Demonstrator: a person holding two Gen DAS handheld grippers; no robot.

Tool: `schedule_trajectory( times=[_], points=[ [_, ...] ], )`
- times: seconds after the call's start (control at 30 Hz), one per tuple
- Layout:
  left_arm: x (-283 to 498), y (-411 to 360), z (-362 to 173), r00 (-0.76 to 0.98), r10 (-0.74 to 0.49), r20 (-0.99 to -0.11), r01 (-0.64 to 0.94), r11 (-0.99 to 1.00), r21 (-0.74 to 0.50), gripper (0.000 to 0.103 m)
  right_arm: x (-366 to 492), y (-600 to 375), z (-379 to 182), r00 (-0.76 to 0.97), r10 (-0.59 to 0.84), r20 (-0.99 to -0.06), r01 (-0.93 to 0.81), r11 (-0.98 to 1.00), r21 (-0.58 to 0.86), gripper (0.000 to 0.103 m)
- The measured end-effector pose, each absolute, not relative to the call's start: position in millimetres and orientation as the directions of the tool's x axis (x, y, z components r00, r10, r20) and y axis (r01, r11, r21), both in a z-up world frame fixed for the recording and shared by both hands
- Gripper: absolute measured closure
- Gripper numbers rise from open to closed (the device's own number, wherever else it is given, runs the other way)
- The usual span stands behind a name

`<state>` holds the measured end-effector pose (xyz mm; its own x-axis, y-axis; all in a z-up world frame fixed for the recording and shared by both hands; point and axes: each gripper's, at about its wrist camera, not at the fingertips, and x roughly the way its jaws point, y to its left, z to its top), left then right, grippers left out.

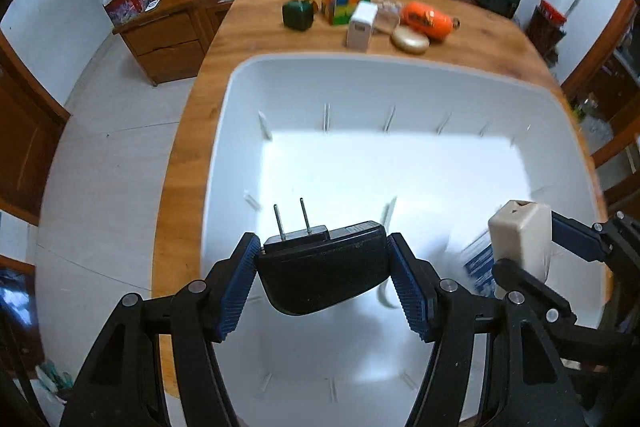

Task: Organize rigid objects
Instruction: 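Carry black charger and beige block into the white tray and open both grippers, then withdraw both open tools from the tray toward the green jar and orange case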

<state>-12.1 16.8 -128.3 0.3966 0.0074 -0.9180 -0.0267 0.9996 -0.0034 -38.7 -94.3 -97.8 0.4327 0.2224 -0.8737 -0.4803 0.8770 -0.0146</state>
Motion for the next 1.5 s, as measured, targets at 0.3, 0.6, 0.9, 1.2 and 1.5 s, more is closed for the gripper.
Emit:
schedule_trajectory(
  times=[0.3, 0.6, 0.9, 1.2, 1.5],
  points=[
    [-15.4, 5.9, -151.6, 0.363, 0.047, -0.931, -0.002, 0.999, 0.05, 0.035, -41.7, -91.1, -126.8, 0.35, 0.212, -0.912, -0.502, 0.865, 0.008, 0.058],
    [-14.6, -3.2, -155.4, 0.372, 0.09, -0.924, 0.026, 0.994, 0.108, 0.035, -40.8, -91.9, -139.0, 0.307, 0.196, -0.931, -0.498, 0.867, 0.018, 0.057],
    [-15.7, -8.1, -158.9, 0.344, 0.049, -0.938, 0.047, 0.996, 0.069, 0.034, -42.7, -91.7, -138.2, 0.32, 0.181, -0.93, -0.49, 0.872, 0.002, 0.039],
    [-17.7, -7.3, -148.7, 0.386, 0.071, -0.92, 0.027, 0.996, 0.088, 0.019, -41.0, -96.9, -134.5, 0.338, 0.183, -0.923, -0.466, 0.885, 0.005, 0.038],
    [-20.0, -7.4, -144.9, 0.398, 0.072, -0.915, 0.028, 0.996, 0.09, 0.019, -38.4, -102.5, -133.0, 0.348, 0.191, -0.918, -0.448, 0.894, 0.016, 0.035]
  ],
)
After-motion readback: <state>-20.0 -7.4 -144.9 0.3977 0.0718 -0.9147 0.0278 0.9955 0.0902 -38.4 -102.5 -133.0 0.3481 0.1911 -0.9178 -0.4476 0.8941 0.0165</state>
